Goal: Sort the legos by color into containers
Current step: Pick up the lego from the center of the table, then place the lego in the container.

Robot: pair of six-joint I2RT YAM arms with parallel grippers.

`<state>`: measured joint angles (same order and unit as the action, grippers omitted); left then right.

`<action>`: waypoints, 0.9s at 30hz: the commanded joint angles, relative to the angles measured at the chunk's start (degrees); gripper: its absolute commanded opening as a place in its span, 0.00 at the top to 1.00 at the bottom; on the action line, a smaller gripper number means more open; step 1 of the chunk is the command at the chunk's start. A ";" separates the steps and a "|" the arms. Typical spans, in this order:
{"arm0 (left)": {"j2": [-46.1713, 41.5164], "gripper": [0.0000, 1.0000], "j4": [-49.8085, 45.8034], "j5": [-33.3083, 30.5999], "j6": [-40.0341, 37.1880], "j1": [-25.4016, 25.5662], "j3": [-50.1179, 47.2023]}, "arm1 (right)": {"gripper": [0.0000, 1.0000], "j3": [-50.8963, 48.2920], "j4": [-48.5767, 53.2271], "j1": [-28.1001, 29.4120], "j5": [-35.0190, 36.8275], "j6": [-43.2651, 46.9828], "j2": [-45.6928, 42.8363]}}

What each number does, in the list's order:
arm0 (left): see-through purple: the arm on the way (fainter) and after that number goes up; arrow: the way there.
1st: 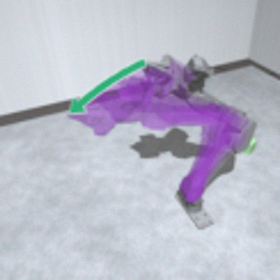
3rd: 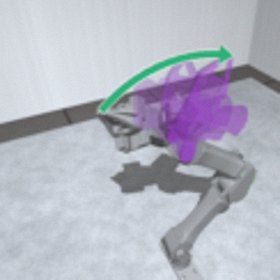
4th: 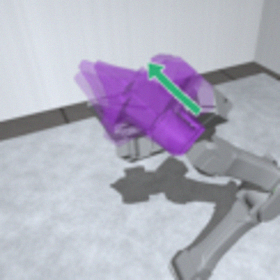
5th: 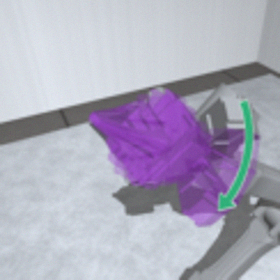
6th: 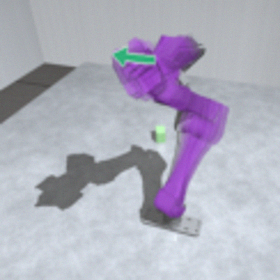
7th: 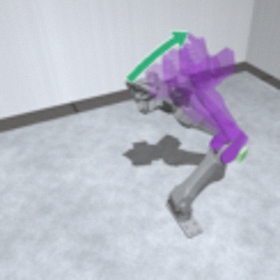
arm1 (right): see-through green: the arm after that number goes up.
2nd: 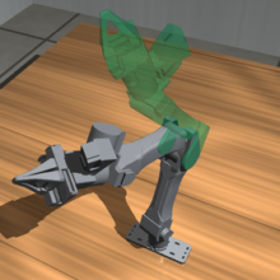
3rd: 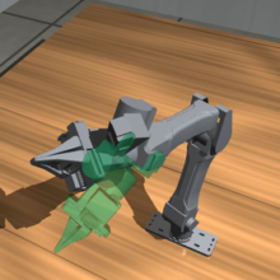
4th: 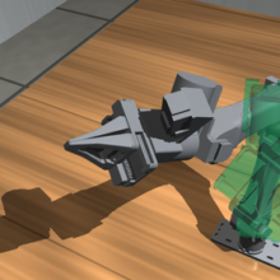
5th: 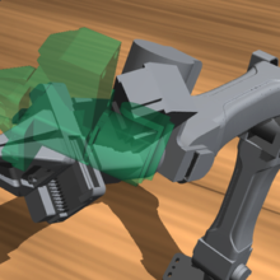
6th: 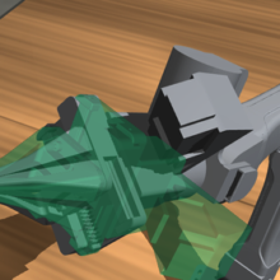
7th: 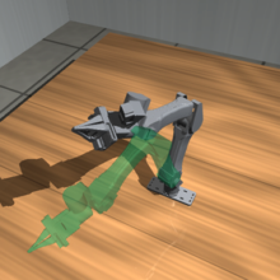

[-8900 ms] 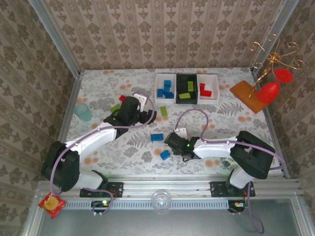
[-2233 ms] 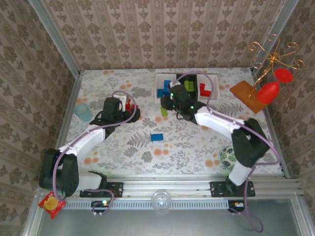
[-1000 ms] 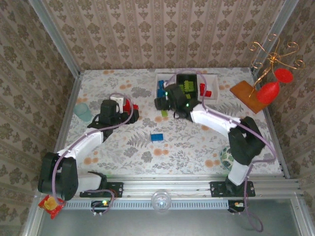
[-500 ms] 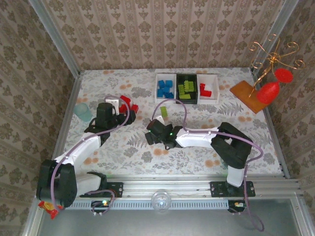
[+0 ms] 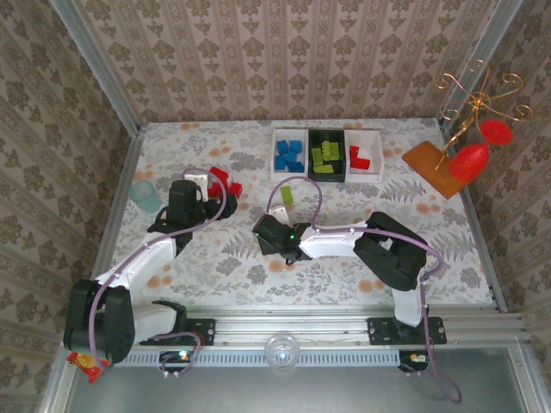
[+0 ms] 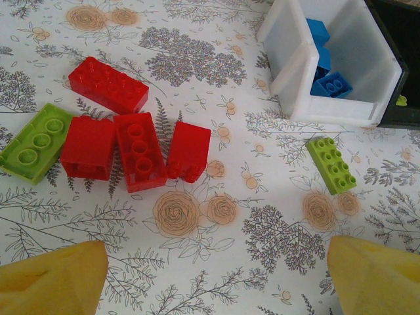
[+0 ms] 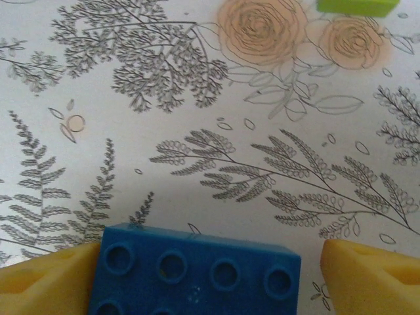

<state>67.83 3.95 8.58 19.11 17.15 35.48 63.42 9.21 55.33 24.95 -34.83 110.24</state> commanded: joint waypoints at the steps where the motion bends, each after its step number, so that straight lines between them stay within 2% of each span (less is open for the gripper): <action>1: -1.30 0.12 0.92 -0.23 0.29 -0.45 -0.59 | 0.18 -2.32 1.75 0.22 2.26 -3.48 -1.96; 8: -0.95 0.12 1.15 0.26 0.48 -0.43 -0.55 | 0.30 -3.98 -0.74 0.17 2.16 -3.56 -2.05; 15: -0.27 0.12 1.63 1.00 0.75 -0.49 -0.42 | 0.40 -1.94 -3.26 -1.98 2.26 4.93 -6.64; 21: -0.66 0.12 1.37 0.48 0.62 -0.45 -0.52 | 0.41 6.49 -2.75 -9.56 -1.08 11.98 -7.29; 27: -1.21 0.12 1.51 0.36 0.73 -0.45 -0.77 | 0.41 19.67 -1.57 -16.89 -3.99 14.39 -0.12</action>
<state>67.75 4.40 8.82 19.11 17.15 35.31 78.87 7.16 40.51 22.48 -23.35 106.63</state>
